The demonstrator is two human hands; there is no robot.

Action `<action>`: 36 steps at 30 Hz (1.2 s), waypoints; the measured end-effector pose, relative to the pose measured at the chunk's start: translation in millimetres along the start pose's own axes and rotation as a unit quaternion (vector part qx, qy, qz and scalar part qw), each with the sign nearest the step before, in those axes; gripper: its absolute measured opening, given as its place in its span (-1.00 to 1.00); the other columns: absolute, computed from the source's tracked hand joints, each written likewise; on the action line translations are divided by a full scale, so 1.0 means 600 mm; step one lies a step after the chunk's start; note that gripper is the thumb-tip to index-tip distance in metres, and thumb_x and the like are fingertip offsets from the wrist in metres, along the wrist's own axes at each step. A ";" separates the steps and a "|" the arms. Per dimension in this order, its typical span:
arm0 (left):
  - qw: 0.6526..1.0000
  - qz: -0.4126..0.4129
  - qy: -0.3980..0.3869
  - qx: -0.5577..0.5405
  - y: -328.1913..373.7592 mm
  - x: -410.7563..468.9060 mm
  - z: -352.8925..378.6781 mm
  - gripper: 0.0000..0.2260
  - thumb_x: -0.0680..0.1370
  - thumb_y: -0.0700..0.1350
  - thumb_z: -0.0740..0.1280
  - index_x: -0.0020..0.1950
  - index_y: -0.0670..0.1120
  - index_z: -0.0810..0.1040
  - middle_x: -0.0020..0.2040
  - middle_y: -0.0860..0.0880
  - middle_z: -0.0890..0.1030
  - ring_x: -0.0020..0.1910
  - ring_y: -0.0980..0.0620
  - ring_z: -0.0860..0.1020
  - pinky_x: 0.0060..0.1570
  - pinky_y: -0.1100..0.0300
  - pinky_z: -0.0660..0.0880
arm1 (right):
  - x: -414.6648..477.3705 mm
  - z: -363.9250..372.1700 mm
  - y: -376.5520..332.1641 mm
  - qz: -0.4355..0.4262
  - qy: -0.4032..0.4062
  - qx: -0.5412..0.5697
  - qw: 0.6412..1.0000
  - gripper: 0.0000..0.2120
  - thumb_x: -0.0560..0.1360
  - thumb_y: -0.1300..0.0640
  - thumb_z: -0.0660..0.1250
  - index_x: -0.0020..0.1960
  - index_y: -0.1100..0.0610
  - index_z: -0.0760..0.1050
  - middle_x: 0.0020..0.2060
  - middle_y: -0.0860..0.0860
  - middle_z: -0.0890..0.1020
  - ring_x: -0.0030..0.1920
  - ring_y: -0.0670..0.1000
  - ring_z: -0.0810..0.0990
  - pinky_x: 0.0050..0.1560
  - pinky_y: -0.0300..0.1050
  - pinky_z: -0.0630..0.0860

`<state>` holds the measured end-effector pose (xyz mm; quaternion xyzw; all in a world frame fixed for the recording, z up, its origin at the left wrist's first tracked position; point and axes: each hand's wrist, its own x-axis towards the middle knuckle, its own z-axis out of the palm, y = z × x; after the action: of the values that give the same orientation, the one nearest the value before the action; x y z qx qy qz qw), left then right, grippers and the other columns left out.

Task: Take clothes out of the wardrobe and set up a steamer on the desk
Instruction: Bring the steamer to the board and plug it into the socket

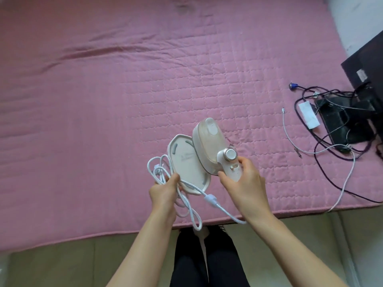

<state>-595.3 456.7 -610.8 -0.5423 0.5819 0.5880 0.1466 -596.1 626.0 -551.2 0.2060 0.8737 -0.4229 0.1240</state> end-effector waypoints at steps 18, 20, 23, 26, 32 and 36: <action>0.894 -0.068 0.225 -0.382 -0.143 -0.265 -0.204 -0.86 0.39 -0.29 0.42 -0.32 -0.24 0.50 -0.58 -0.07 0.50 -0.66 -0.02 0.46 -0.35 0.03 0.53 | -0.191 -0.027 -0.101 -0.245 -0.238 -0.070 0.937 -0.68 0.41 0.10 0.43 0.13 0.01 0.45 -0.25 -0.23 0.56 -0.21 -0.22 0.52 -0.30 -0.30 0.39; 0.871 -0.074 0.248 -0.417 -0.167 -0.284 -0.232 -0.87 0.40 -0.29 0.43 -0.29 -0.24 0.50 -0.50 -0.12 0.51 -0.66 -0.01 0.46 -0.34 0.00 0.54 | -0.216 -0.010 -0.107 -0.264 -0.265 -0.088 0.923 -0.66 0.40 0.11 0.43 0.15 0.03 0.46 -0.26 -0.24 0.55 -0.23 -0.24 0.51 -0.32 -0.33 0.36; 0.841 -0.073 0.283 -0.455 -0.208 -0.307 -0.277 -0.90 0.39 -0.27 0.44 -0.22 -0.23 0.53 -0.43 -0.13 0.52 -0.61 0.00 0.47 -0.32 -0.03 0.56 | -0.264 0.018 -0.117 -0.284 -0.315 -0.109 0.899 -0.65 0.40 0.13 0.43 0.16 0.04 0.45 -0.27 -0.26 0.52 -0.24 -0.23 0.49 -0.33 -0.33 0.35; 0.812 -0.068 0.317 -0.486 -0.249 -0.328 -0.320 -0.90 0.41 -0.25 0.45 -0.22 -0.20 0.54 -0.41 -0.11 0.53 -0.54 0.00 0.48 -0.46 0.17 0.49 | -0.315 0.050 -0.127 -0.308 -0.356 -0.135 0.872 -0.63 0.40 0.11 0.42 0.18 0.01 0.45 -0.27 -0.27 0.50 -0.25 -0.17 0.50 -0.33 -0.25 0.34; 0.755 -0.087 0.355 -0.544 -0.341 -0.369 -0.411 -0.88 0.37 -0.21 0.47 -0.23 -0.19 0.55 -0.38 -0.12 0.57 -0.43 -0.09 0.54 -0.35 0.11 0.51 | -0.437 0.117 -0.138 -0.336 -0.430 -0.172 0.820 -0.71 0.42 0.11 0.36 0.12 -0.02 0.44 -0.26 -0.18 0.58 -0.27 -0.21 0.54 -0.32 -0.20 0.44; 0.725 -0.085 0.374 -0.572 -0.402 -0.398 -0.494 -0.89 0.38 -0.20 0.47 -0.22 -0.20 0.56 -0.39 -0.11 0.57 -0.52 0.00 0.53 -0.53 0.25 0.46 | -0.534 0.168 -0.141 -0.371 -0.457 -0.189 0.786 -0.73 0.42 0.10 0.36 0.11 -0.02 0.46 -0.27 -0.16 0.58 -0.28 -0.17 0.54 -0.34 -0.22 0.39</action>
<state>-174.9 384.1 -465.7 -0.7468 0.0944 0.5435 -0.3716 -348.0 417.4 -429.3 -0.3789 0.7863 -0.3075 0.3790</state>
